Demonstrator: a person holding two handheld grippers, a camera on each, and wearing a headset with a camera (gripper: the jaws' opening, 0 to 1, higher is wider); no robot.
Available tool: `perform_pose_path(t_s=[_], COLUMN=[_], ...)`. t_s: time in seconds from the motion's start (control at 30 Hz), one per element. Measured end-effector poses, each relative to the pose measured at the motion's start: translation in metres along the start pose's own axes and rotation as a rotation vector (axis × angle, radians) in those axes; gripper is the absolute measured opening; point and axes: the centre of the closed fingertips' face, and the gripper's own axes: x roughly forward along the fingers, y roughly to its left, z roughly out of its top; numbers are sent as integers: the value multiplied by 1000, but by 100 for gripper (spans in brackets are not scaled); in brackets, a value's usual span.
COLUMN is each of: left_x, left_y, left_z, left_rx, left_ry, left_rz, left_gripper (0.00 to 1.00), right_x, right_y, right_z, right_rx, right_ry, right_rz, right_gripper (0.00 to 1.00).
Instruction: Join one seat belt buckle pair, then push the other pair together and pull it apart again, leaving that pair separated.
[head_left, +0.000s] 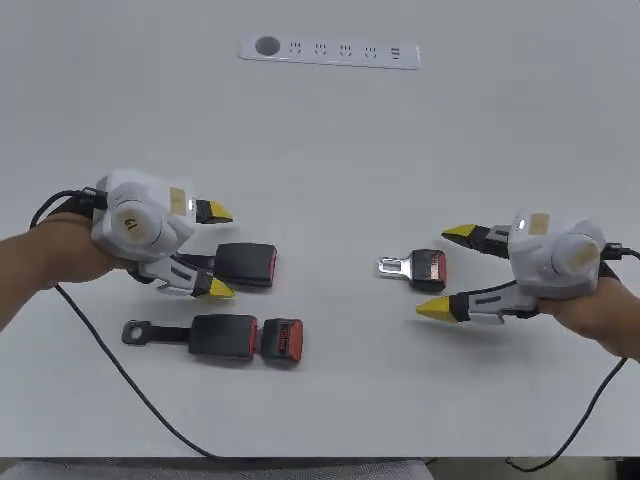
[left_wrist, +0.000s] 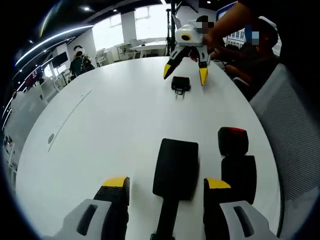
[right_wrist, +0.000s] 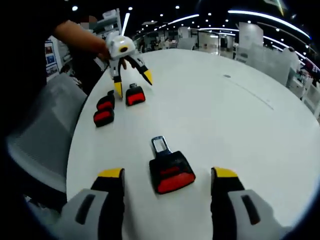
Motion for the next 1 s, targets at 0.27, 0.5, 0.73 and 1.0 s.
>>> perform_pose_path(t_s=[0.27, 0.5, 0.73, 1.0], left_x=[5, 4, 0, 0], left_y=[-9, -10, -7, -4], left_z=[-7, -2, -3, -4], left_rx=[2, 10, 12, -26], left_ry=[-10, -27, -35, -77], left_rz=[-65, -84, -82, -66], left_gripper=[51, 34, 34, 34], right_x=[5, 10, 12, 11], right_y=[-3, 0, -5, -3], right_z=[-6, -2, 0, 1], right_rx=[-21, -74, -173, -129], right_ry=[20, 23, 35, -11], right_rz=[48, 68, 41, 54], right_gripper=[62, 55, 40, 37])
